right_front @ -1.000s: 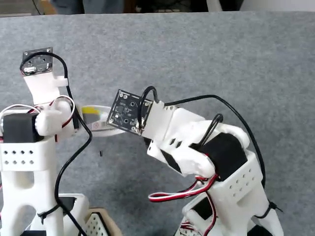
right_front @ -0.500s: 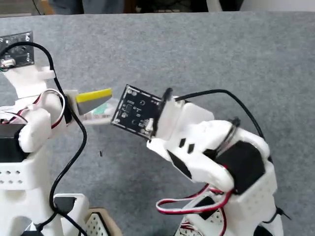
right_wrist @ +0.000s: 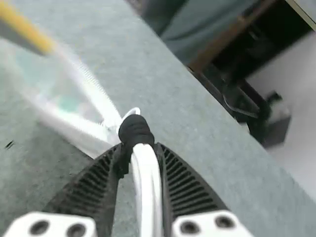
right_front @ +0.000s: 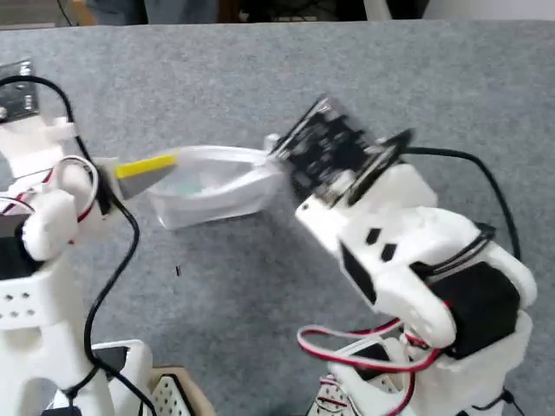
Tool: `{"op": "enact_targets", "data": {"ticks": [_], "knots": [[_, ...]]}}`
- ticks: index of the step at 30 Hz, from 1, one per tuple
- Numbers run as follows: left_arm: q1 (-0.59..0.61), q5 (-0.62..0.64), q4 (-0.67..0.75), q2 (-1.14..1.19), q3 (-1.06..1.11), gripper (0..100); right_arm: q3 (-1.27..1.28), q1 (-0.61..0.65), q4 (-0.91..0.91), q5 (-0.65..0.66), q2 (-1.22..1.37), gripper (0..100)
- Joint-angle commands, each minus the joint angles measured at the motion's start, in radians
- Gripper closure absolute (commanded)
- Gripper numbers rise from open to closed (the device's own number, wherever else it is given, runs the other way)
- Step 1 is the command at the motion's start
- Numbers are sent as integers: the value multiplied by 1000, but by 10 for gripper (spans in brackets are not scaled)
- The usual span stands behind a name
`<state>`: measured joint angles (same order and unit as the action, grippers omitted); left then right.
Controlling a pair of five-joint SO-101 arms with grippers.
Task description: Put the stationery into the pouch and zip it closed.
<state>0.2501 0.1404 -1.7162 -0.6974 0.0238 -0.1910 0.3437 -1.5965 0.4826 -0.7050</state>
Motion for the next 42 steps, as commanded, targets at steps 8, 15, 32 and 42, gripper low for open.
{"op": "enact_targets", "data": {"ticks": [8, 15, 32, 42], "knots": [[70, -14, -37, -23, 240, 530, -156, -324, -44, -226, -8, 986], [68, -14, -41, -25, 243, 529, -263, -379, -110, -245, -7, 986], [65, 20, -41, -31, 68, 527, -185, -199, -80, -155, 4, 986], [-128, 163, -41, -160, -136, 527, -88, -199, -77, -160, 12, 986]]}}
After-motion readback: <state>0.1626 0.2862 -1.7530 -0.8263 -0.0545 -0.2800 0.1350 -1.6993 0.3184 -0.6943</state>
